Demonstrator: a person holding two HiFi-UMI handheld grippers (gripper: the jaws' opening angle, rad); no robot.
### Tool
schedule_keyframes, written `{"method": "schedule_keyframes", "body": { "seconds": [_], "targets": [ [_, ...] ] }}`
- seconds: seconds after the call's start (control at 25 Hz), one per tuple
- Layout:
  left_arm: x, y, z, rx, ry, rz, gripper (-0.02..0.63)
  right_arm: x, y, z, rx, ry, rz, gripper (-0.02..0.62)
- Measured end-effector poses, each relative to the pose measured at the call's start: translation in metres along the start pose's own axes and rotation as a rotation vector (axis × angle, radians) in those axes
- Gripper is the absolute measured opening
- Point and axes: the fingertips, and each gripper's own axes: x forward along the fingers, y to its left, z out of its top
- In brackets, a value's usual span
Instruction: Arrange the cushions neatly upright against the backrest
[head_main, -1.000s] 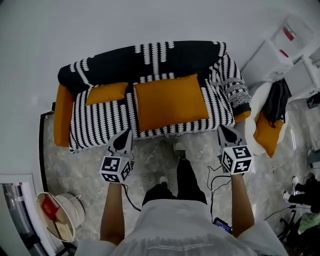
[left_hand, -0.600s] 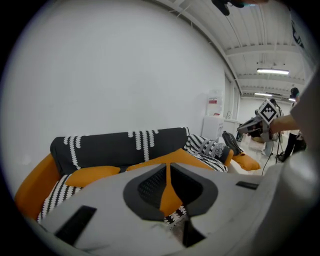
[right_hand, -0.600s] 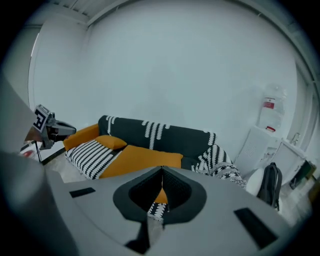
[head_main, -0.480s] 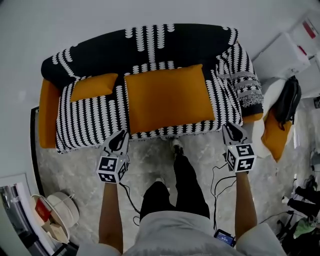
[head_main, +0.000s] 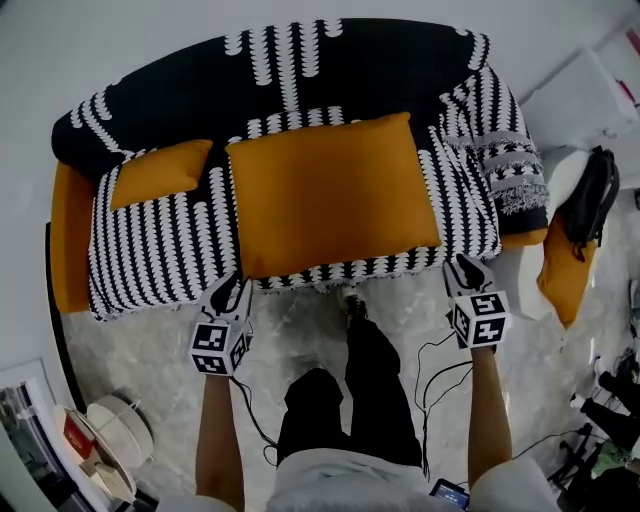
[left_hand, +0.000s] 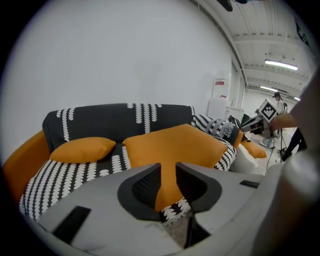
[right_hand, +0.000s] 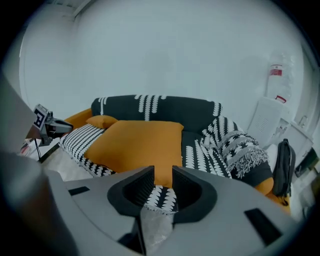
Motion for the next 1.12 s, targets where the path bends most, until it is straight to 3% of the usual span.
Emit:
{"method": "schedule_keyframes", "body": {
  "seconds": [0.52,0.92,1.12],
  "targets": [
    [0.074,0.021,-0.090,-0.027,0.115,0.018,0.114,0.099,-0.039,-0.079,0.013,0.132,-0.027,0.103],
    [0.080,0.048,-0.156,-0.081,0.213,0.099,0.161,0.141,-0.043,-0.100,0.021,0.163,-0.026,0.138],
    [0.094,0.052,-0.163,-0.108,0.236,0.079,0.163,0.154,-0.043,-0.098,0.028,0.167,-0.039,0.138]
  ]
}}
